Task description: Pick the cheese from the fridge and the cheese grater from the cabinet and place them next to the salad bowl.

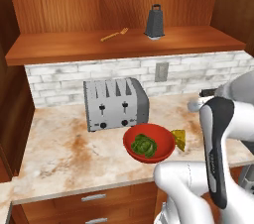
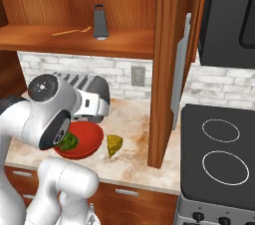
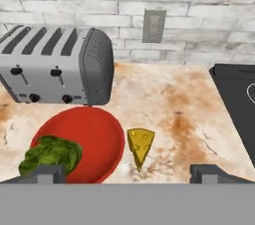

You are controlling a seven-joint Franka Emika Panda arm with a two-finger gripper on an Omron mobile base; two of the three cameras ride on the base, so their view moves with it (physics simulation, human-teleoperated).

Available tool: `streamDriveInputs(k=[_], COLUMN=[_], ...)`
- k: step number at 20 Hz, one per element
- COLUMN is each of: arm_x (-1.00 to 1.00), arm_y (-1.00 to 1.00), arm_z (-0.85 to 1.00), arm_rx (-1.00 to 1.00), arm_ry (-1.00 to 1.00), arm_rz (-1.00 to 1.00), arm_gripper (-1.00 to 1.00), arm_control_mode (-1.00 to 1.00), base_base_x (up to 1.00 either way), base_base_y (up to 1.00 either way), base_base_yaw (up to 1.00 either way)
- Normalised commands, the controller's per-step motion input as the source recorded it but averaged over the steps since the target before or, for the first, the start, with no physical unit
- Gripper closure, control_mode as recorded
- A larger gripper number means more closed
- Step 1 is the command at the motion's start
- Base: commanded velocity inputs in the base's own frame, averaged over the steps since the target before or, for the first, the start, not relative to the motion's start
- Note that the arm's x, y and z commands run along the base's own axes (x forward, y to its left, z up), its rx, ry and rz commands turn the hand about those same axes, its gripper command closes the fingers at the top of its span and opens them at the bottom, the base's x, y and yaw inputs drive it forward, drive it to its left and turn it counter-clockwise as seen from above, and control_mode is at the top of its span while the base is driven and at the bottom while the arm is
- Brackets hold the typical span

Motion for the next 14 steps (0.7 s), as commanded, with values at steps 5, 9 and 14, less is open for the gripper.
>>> streamDriveInputs(k=[5, 9, 14], arm_x=[-0.31, -0.22, -0.15], arm_y=[0.04, 0.03, 0.02], arm_z=[1.0, 0.97, 0.78], arm_rx=[0.0, 0.0, 0.0], arm_ry=[-0.13, -0.16, -0.16], arm_rz=[-0.06, -0.02, 0.0], arm_gripper=[-1.0, -1.0, -1.0], arm_control_mode=[-1.0, -1.0, -1.0], base_base_x=[0.0, 0.0, 0.0], base_base_y=[0.0, 0.0, 0.0], base_base_yaw=[0.0, 0.0, 0.0])
